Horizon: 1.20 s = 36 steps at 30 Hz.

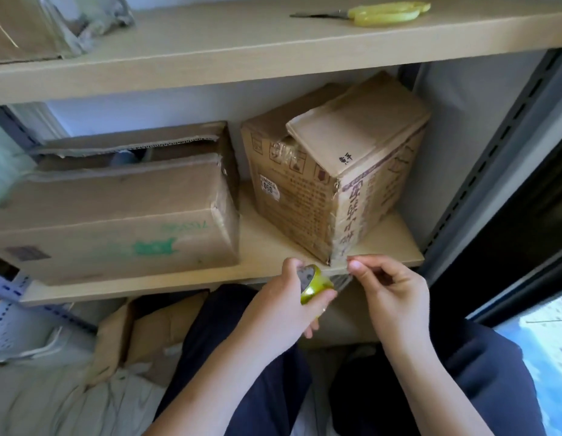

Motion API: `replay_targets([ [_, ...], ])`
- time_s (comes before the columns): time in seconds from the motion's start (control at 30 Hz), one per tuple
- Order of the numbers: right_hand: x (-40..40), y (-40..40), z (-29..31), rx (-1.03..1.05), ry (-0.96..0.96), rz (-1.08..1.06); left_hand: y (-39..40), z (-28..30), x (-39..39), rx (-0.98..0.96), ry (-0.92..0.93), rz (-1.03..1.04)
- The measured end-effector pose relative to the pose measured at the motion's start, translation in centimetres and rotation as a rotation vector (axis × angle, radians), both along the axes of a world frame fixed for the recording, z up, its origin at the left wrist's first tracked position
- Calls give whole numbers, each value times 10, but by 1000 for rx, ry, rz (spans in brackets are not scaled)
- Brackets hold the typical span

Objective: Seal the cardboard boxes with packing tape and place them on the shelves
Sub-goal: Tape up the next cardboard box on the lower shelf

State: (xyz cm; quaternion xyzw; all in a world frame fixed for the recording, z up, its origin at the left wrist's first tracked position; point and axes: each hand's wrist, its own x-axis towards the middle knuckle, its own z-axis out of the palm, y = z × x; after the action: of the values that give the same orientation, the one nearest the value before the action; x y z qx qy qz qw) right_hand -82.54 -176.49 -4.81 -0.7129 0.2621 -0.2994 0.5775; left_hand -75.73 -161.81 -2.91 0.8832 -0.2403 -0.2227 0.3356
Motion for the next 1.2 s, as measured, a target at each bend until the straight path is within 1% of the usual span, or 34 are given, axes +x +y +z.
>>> replay_targets([
  [0.07, 7, -8, -3, 41, 0, 12, 8, 0, 3, -68, 150, -81],
  [0.1, 9, -11, -7, 43, 3, 13, 11, 0, 3, -58, 141, -129],
  [0.13, 10, -12, -9, 40, 3, 10, 14, -2, 5, -17, 67, -160],
  [0.17, 9, -12, -11, 41, -11, -4, 14, -5, 8, 62, -69, -163],
  [0.23, 9, -13, -13, 75, -75, -63, 11, -10, 20, 233, -330, -84],
  [0.3, 12, -13, -13, 115, -149, -107, 4, -13, 36, 287, -470, 22],
  [0.33, 15, -15, -13, 158, -192, -130, -1, -14, 44, 306, -530, 35],
  [0.37, 19, -17, -15, 230, -241, -160, -9, -14, 49, 328, -623, 26],
  [0.43, 32, -23, -18, 390, -330, -211, -22, -11, 57, 322, -887, 30],
  [0.47, 39, -25, -19, 447, -362, -222, -27, -7, 59, 331, -971, 51],
  [0.5, 47, -27, -20, 481, -378, -230, -33, -4, 62, 348, -1012, 74],
  [0.57, 62, -30, -21, 484, -366, -251, -42, -3, 72, 350, -1035, 114],
  [0.7, 87, -32, -23, 346, -279, -311, -51, 1, 78, 379, -1051, 159],
  [0.77, 92, -33, -25, 172, -217, -347, -50, 2, 78, 392, -1039, 160],
  [0.87, 96, -27, -26, -163, -129, -418, -50, 4, 80, 408, -1041, 177],
  [0.93, 100, -24, -28, -292, -41, -442, -52, 5, 81, 411, -1045, 169],
  [0.97, 101, -23, -27, -292, 38, -469, -54, 5, 81, 417, -1038, 163],
  [1.03, 101, -28, -23, -188, 169, -529, -56, 6, 82, 446, -1016, 166],
  [1.07, 98, -30, -19, -176, 162, -541, -56, 7, 82, 450, -1007, 172],
  [1.1, 93, -31, -16, -232, 105, -522, -57, 8, 83, 445, -999, 177],
  [1.17, 85, -26, -8, -415, -47, -416, -59, 11, 83, 431, -985, 169],
  [1.2, 84, -22, -7, -489, -91, -335, -59, 11, 83, 430, -965, 156],
])
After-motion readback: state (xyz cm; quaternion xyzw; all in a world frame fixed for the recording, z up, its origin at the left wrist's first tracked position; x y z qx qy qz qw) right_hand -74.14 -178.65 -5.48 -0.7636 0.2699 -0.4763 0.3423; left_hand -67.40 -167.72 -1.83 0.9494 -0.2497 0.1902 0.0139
